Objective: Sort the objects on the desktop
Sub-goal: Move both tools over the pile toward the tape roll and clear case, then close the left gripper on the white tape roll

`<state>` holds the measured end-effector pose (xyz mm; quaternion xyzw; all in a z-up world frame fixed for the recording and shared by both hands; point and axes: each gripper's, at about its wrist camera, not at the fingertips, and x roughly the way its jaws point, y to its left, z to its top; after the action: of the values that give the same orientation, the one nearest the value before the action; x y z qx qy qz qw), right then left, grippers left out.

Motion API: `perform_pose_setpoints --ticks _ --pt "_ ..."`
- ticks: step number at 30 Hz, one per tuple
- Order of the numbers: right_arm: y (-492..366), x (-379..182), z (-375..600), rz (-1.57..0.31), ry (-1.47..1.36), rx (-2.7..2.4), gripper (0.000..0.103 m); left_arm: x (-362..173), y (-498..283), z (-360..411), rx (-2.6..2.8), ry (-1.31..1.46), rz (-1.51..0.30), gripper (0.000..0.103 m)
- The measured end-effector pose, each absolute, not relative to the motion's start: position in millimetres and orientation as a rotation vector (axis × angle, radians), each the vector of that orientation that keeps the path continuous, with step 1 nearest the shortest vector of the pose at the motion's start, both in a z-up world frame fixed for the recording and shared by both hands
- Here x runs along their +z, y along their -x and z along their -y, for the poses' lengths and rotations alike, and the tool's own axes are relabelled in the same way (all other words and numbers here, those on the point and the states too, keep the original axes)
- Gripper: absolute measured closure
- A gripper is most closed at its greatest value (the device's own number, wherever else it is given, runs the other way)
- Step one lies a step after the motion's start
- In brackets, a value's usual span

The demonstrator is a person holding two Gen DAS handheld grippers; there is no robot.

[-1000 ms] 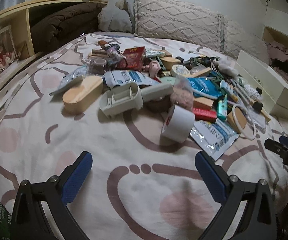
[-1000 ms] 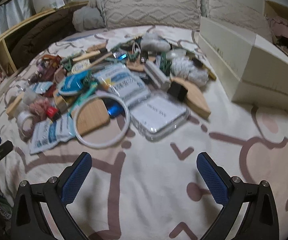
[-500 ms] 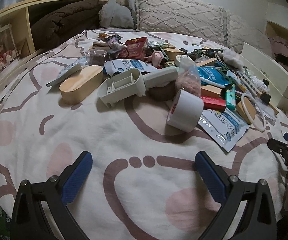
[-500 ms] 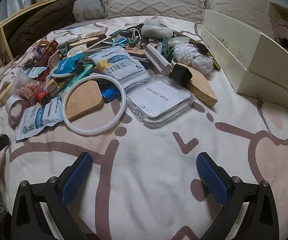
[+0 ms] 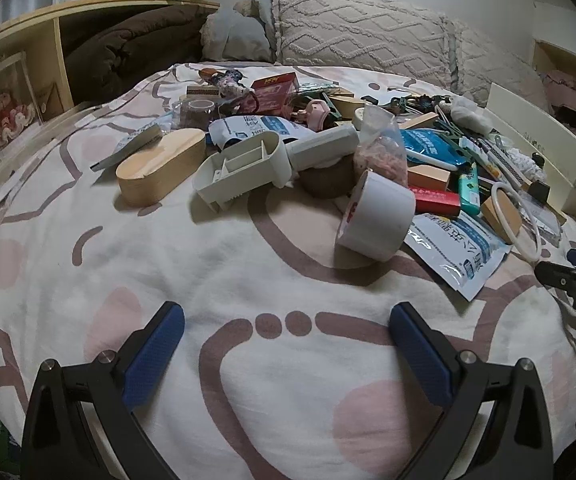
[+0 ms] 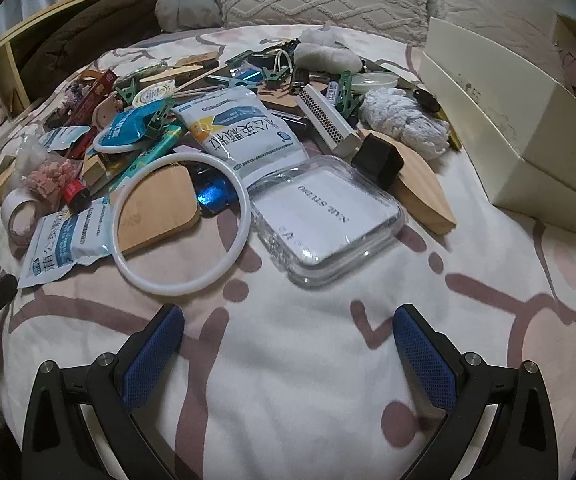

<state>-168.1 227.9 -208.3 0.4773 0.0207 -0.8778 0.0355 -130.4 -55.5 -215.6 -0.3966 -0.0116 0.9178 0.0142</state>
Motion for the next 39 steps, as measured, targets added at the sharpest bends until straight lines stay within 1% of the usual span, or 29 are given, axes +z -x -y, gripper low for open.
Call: perform_pose_setpoints --ticks 4,8,17,23,25,27,31,33,37,39 --pt "181 -209 -228 -0.090 -1.488 -2.653 0.000 -218 131 57 2.861 1.231 0.075 0.000" --pt "194 -211 -229 -0.080 -1.497 -2.629 0.000 -219 129 57 2.867 1.203 0.063 0.000" --pt "193 -217 -230 -0.050 -1.414 -2.669 0.000 -218 130 58 2.873 1.150 0.066 0.000" --pt "191 -217 -231 -0.045 -1.376 -2.690 0.000 -216 132 52 2.844 1.111 -0.018 0.000" --pt "192 -217 -230 -0.046 -1.374 -2.691 0.000 -214 134 51 2.833 1.101 -0.020 0.000" --pt "191 -217 -231 -0.041 -1.371 -2.691 0.000 -212 137 51 2.830 1.087 -0.019 0.007" --pt "188 -217 -231 -0.049 -1.345 -2.707 0.000 -210 146 48 2.822 1.087 -0.033 0.009" --pt "188 -217 -232 -0.039 -1.340 -2.706 0.000 -208 149 45 2.811 1.078 -0.037 0.015" --pt "188 -217 -233 -0.032 -1.323 -2.711 0.000 -202 157 39 2.776 1.064 -0.009 0.016" --pt "188 -217 -234 -0.021 -1.317 -2.710 0.000 -201 160 33 2.764 1.055 -0.043 0.016"
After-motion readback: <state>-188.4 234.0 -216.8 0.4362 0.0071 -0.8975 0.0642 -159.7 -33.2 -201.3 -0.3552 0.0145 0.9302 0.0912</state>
